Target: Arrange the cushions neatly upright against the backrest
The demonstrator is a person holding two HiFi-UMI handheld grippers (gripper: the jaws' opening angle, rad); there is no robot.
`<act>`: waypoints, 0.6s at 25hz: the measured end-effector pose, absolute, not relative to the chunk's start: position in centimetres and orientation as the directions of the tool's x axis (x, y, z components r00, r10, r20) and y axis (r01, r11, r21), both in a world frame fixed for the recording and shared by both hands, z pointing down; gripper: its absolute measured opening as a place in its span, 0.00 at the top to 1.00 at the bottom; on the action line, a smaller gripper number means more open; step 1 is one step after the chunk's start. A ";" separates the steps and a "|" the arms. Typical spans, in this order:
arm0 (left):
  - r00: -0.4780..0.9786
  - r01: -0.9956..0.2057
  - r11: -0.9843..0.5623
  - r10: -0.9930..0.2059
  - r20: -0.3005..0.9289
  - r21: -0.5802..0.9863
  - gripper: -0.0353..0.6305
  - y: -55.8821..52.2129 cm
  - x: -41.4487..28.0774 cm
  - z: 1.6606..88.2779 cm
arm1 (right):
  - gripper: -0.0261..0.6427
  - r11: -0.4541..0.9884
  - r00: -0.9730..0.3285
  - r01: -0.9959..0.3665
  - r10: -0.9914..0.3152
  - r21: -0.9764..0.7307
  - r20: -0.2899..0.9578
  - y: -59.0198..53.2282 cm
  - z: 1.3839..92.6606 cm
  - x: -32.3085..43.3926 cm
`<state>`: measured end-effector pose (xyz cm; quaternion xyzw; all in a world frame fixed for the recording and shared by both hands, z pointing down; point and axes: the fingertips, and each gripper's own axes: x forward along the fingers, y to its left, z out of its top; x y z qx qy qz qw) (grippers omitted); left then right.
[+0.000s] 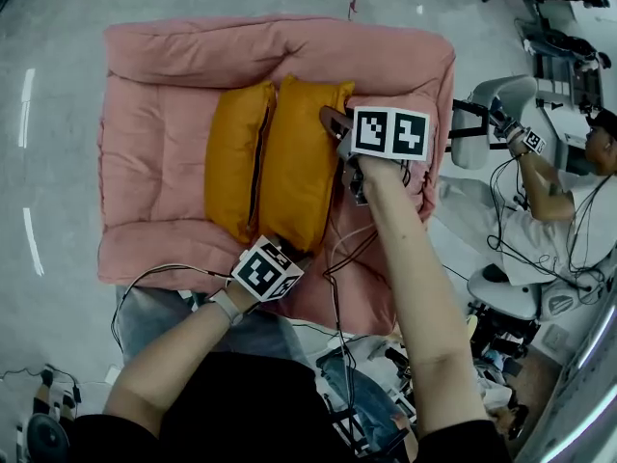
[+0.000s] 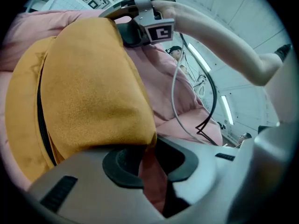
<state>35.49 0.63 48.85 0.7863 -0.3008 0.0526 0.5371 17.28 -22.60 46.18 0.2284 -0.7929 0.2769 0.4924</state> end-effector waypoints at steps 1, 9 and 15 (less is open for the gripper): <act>0.814 -0.527 -0.238 -0.419 0.403 0.816 0.82 0.5 35.6 48.9 | 0.75 0.746 -0.410 -0.631 -0.085 -0.215 0.908 -22.6 46.4 17.2; 0.808 -0.539 -0.241 -0.418 0.414 0.807 0.83 0.2 35.4 49.8 | 0.74 0.735 -0.432 -0.632 -0.071 -0.245 0.899 -23.0 47.9 17.0; 0.784 -0.580 -0.244 -0.426 0.451 0.778 0.84 0.0 34.6 50.9 | 0.74 0.709 -0.461 -0.652 -0.089 -0.269 0.883 -23.2 49.3 16.7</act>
